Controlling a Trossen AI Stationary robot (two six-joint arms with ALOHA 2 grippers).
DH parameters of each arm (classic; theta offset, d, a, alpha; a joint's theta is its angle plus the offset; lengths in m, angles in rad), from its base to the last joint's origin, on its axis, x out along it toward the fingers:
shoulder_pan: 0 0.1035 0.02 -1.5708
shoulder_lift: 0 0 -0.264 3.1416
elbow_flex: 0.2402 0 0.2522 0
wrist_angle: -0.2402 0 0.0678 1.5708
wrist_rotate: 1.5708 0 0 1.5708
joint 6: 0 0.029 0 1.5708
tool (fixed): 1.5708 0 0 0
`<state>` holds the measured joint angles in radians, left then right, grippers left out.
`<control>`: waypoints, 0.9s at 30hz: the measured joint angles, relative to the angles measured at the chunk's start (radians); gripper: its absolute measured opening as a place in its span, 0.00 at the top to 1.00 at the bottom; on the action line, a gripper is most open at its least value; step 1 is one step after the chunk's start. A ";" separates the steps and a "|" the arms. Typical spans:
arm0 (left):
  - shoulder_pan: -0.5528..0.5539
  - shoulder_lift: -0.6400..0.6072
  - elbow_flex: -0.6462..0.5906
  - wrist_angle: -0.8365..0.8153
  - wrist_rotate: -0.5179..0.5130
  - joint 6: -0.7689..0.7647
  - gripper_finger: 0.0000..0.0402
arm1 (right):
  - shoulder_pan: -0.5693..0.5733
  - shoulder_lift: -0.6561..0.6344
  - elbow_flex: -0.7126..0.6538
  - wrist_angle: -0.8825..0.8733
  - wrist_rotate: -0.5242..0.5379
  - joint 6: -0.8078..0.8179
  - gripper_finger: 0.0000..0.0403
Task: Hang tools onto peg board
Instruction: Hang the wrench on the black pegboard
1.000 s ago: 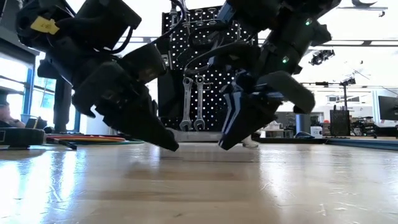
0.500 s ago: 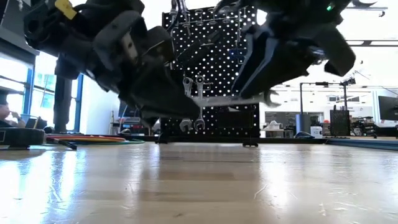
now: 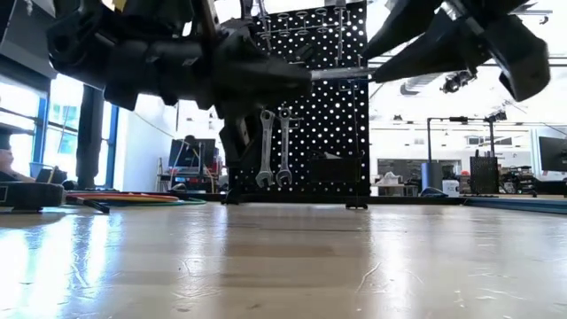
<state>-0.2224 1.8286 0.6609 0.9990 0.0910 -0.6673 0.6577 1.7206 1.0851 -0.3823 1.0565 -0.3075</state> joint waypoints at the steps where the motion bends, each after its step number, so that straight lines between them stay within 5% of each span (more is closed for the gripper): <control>1: 0.002 0.000 0.000 0.011 0.007 -0.014 0.97 | 0.004 0.000 0.000 0.000 0.002 -0.009 0.64; 12: 0.009 0.000 0.035 0.046 0.057 -0.112 0.97 | -0.022 0.057 0.000 0.011 0.173 -0.030 0.65; 22: 0.017 0.001 0.044 0.063 0.060 -0.136 0.96 | -0.009 0.069 -0.002 0.029 0.259 -0.043 0.91; 27: 0.024 0.000 0.046 0.079 0.063 -0.140 0.96 | -0.001 0.070 -0.002 0.031 0.279 -0.043 0.93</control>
<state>-0.1980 1.8282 0.7067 1.0780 0.1541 -0.8072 0.6567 1.7908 1.0836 -0.3512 1.3353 -0.3506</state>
